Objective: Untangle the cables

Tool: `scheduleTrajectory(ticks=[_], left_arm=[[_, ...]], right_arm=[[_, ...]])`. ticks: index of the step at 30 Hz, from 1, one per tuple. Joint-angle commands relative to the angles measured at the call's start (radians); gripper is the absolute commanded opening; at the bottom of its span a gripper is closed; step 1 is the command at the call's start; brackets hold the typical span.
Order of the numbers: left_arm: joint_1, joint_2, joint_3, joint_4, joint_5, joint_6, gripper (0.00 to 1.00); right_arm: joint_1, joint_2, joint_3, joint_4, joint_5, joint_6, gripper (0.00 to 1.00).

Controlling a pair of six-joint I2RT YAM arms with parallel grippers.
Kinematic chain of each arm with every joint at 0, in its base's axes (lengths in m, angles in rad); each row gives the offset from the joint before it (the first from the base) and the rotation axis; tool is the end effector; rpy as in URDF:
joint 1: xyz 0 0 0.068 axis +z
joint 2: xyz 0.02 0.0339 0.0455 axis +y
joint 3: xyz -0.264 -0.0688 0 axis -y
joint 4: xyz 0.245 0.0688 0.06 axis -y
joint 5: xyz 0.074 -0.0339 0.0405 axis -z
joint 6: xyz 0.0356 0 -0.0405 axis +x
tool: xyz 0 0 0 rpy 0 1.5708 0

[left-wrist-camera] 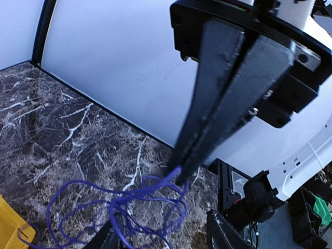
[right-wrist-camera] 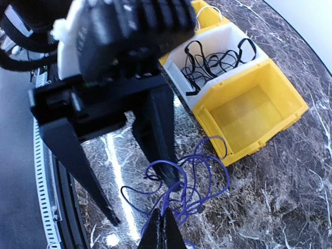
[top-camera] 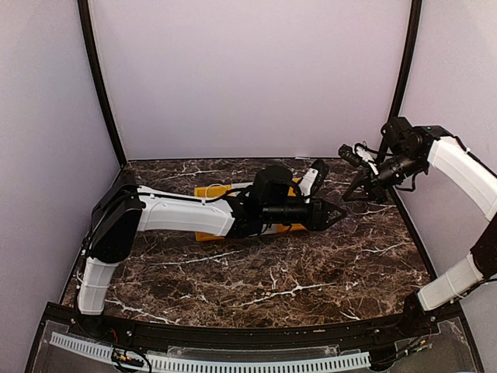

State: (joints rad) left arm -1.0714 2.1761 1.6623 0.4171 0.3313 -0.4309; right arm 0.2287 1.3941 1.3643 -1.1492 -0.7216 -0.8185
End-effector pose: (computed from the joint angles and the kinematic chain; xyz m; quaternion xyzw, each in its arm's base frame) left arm 0.2390 -0.4622 0.2520 0.3351 0.6583 -0.5417 0.4012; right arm 0.2467 0.0816 0.3330 -0.5184 0.7604 0.2784 0.2749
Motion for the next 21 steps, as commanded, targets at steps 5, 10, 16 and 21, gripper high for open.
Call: scheduleTrajectory(ticks=[5,10,16,21], left_arm=[[0.001,0.136,0.140,0.160,-0.193,-0.070,0.51],[0.002,0.241,0.199,0.110,-0.265,-0.100,0.45],[0.002,0.324,0.218,0.073,-0.222,-0.109,0.43],[0.002,0.359,0.211,0.036,-0.195,-0.109,0.40]], right_arm=[[0.026,0.014,0.165,-0.171,-0.174,-0.044,0.00],[0.025,-0.008,0.259,-0.214,-0.265,-0.056,0.00],[0.026,-0.020,0.428,-0.214,-0.298,-0.045,0.00],[0.018,0.005,0.586,-0.200,-0.306,-0.042,0.00]])
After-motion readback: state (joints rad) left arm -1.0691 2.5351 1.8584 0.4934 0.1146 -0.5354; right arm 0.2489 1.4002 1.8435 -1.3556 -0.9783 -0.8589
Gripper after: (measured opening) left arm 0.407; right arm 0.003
